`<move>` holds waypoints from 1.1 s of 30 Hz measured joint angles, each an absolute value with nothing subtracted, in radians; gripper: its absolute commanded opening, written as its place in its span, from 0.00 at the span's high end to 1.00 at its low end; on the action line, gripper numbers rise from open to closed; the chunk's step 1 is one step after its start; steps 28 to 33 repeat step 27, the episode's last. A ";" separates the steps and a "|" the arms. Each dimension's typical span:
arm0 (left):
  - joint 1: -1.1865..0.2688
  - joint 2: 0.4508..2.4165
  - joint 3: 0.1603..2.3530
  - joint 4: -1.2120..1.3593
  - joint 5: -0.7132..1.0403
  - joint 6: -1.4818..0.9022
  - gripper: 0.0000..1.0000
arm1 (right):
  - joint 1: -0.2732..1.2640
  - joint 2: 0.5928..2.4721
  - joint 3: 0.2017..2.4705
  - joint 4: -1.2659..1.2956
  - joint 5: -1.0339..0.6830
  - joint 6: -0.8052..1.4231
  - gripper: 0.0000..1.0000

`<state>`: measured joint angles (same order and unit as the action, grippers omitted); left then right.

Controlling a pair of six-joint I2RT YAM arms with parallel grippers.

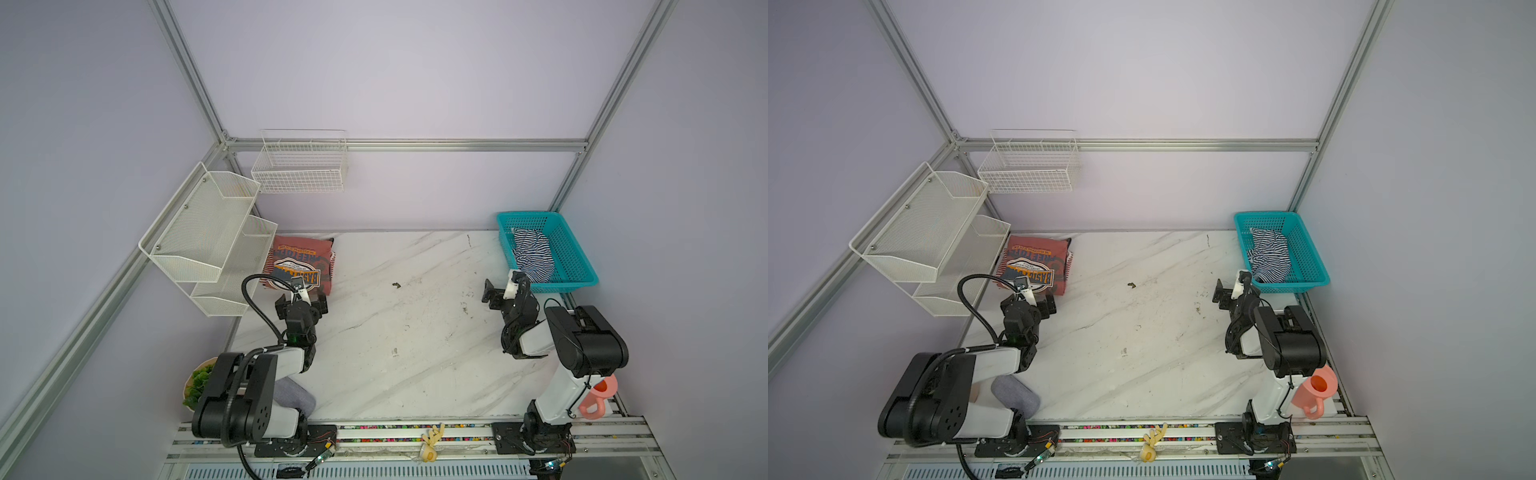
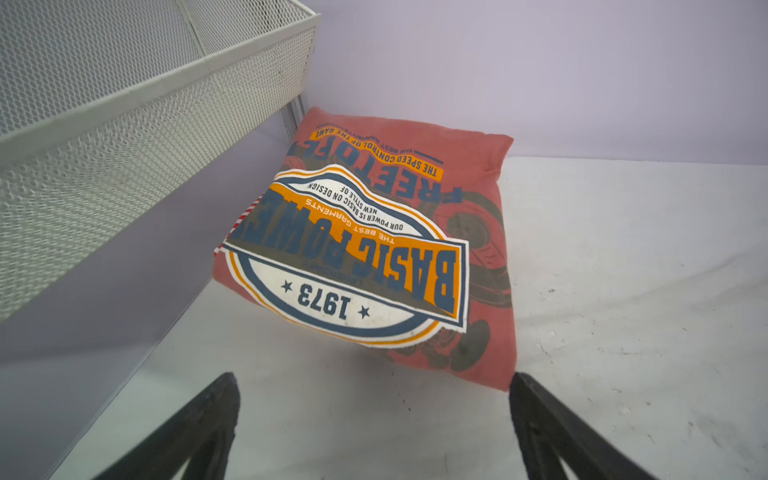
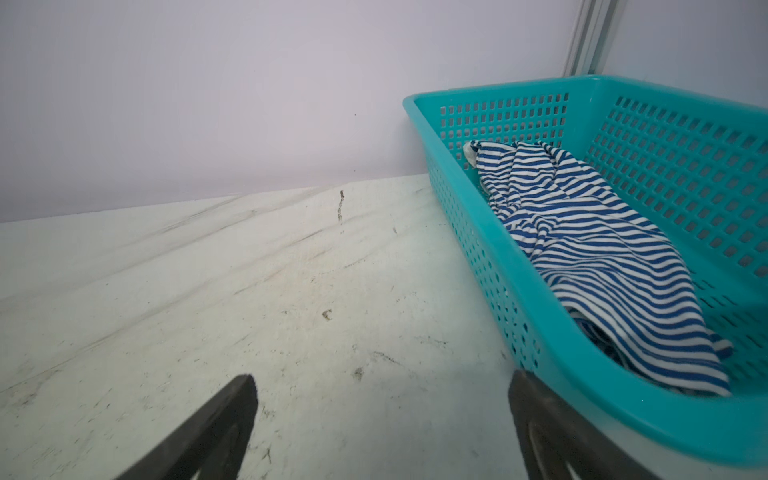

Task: Fold and stack the tank tops

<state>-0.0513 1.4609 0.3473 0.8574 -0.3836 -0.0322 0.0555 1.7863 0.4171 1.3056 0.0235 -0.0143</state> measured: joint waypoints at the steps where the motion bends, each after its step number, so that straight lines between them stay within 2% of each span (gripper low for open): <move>1: -0.046 1.511 0.346 0.905 -0.382 -0.032 0.00 | 0.055 1.786 0.419 1.310 0.018 -0.014 0.03; 4: -0.041 1.590 0.346 0.890 -0.370 -0.034 0.00 | 0.055 1.786 0.447 1.299 0.019 -0.017 0.03; 33: -0.038 1.573 0.350 0.897 -0.375 -0.042 0.00 | 0.055 1.786 0.461 1.296 0.038 -0.025 0.03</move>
